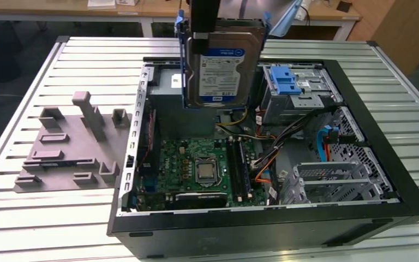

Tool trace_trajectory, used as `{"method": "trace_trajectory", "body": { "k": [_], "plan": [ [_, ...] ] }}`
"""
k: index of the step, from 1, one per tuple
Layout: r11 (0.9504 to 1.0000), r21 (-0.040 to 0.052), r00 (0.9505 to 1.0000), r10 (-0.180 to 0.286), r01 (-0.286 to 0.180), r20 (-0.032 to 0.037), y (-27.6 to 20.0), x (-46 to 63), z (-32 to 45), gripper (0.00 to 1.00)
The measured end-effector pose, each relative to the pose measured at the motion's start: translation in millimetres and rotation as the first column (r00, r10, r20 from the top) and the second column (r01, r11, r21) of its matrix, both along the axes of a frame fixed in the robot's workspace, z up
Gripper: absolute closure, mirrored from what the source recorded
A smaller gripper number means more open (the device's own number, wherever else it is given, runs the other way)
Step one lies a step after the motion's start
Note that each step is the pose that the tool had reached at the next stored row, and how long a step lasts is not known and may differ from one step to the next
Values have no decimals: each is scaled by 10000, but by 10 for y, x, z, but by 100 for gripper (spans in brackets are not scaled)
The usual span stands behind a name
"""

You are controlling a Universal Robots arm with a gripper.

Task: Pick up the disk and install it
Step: 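Pick up the disk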

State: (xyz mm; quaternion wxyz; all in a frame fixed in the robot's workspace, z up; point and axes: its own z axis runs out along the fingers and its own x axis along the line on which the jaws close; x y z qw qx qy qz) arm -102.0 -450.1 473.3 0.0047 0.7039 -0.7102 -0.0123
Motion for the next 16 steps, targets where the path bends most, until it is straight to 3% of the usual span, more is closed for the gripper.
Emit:
{"method": "trace_trajectory", "body": {
  "k": [4,8,14,16],
  "plan": [
    [10000,1,10000,1,-1,0,-10,95,-3,64],
    [10000,0,10000,2,-2,96,-17,105,-6,64],
    [10000,0,10000,2,-2,100,-36,211,-19,64],
    [10000,0,9999,0,0,171,-47,215,-23,64]
  ]
}}
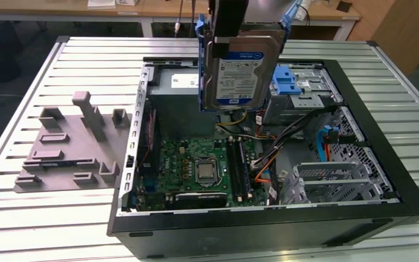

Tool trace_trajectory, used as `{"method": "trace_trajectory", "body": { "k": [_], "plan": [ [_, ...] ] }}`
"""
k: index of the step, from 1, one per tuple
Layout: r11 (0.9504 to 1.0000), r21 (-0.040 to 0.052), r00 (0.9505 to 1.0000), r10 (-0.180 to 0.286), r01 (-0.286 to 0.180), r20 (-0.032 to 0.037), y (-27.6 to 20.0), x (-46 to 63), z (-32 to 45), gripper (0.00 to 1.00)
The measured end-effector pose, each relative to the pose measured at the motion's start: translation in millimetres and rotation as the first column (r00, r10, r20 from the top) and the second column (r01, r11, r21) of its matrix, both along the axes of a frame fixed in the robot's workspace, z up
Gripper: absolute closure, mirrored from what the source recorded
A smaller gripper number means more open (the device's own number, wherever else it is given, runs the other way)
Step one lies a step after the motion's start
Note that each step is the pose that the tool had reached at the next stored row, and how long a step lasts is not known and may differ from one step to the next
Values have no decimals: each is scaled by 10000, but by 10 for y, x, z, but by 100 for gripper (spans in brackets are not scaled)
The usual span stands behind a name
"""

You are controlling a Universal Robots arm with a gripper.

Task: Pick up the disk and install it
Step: 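Pick up the disk, then insert the disk into the insertion slot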

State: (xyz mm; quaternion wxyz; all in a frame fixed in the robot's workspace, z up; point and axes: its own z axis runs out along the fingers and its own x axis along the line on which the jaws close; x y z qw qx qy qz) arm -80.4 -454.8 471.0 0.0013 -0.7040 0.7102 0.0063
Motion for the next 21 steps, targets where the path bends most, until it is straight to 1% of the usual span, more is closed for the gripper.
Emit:
{"method": "trace_trajectory", "body": {
  "k": [1,2,3,6,8,11,14,16,21],
  "plan": [
    [10000,0,10000,0,0,79,-9,1,-2,64],
    [10000,0,9999,2,-2,131,-20,4,-5,64],
    [10000,0,9999,1,-1,154,-34,13,-8,64],
    [10000,9,9999,0,0,157,-72,74,-15,64],
    [10000,31,9999,0,0,133,-89,121,-19,64],
    [10000,73,10000,0,0,32,-105,191,-26,64],
    [9999,100,10000,0,1,-84,-122,259,-30,64],
    [9999,109,10000,1,0,-94,-138,276,-32,64],
    [9999,109,10000,0,1,-95,-147,275,-33,64]
  ]
}}
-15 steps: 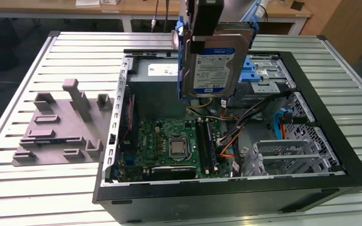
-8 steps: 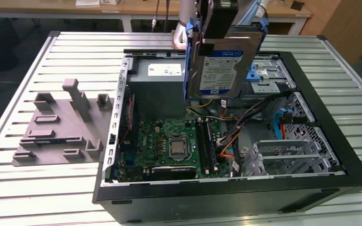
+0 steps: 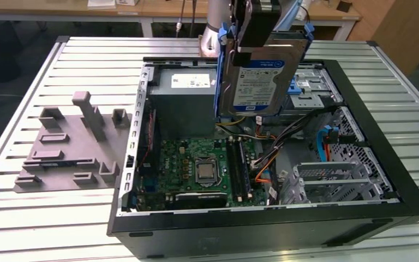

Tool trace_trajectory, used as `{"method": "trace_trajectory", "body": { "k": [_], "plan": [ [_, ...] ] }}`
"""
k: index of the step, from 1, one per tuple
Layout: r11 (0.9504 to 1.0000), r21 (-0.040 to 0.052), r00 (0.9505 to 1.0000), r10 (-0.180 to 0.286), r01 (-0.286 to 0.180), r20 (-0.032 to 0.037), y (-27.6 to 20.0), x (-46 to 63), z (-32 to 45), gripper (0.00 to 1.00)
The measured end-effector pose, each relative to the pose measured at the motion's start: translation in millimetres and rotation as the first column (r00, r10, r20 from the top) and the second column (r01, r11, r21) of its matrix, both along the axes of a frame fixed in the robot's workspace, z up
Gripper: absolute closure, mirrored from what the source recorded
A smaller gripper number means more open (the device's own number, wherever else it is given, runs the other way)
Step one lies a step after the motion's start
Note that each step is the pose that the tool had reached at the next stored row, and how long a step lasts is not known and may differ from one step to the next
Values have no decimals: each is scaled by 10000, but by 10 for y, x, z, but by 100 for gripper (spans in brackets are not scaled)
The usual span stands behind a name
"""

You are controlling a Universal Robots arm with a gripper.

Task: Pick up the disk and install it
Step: 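Insert the disk into the insertion slot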

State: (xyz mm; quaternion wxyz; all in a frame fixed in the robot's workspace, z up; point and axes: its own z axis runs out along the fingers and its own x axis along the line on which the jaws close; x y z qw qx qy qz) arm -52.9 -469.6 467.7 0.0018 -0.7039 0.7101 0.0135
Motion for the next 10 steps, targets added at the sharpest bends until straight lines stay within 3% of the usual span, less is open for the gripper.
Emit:
{"method": "trace_trajectory", "body": {
  "k": [10],
  "plan": [
    [10000,1,10000,0,0,0,-18,0,0,64]
  ]
}}
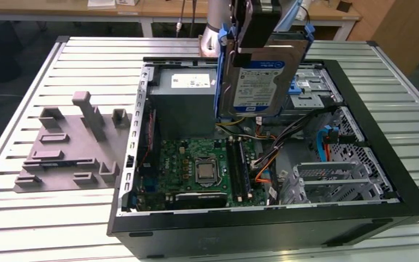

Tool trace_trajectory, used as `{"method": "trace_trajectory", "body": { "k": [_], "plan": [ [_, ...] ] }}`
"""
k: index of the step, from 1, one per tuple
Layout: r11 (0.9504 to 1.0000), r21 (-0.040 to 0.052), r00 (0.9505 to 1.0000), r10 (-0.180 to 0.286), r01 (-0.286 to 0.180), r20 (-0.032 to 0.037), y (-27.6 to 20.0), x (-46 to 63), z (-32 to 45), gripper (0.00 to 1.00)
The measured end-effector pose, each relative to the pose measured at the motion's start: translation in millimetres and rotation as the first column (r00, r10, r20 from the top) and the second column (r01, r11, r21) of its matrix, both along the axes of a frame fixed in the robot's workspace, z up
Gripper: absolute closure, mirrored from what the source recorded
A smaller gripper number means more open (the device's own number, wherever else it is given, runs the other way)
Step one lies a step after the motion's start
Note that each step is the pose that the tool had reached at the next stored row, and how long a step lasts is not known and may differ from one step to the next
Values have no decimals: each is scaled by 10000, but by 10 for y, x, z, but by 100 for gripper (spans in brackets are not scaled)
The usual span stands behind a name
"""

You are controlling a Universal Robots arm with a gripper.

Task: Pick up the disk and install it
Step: 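Insert the disk into the insertion slot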

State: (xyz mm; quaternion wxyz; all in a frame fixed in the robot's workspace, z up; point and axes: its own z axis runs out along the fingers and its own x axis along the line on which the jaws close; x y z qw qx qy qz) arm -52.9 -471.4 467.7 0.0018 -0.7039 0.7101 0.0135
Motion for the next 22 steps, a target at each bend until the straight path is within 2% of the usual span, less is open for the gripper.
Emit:
{"method": "trace_trajectory", "body": {
  "k": [3,9,16,22],
  "plan": [
    [10000,0,10000,0,0,0,-36,0,0,64],
    [10000,0,10000,0,0,0,-149,0,0,64],
    [10000,0,10000,0,0,0,-186,51,-2,64],
    [10000,0,10000,0,0,0,-194,51,-2,64]
  ]
}}
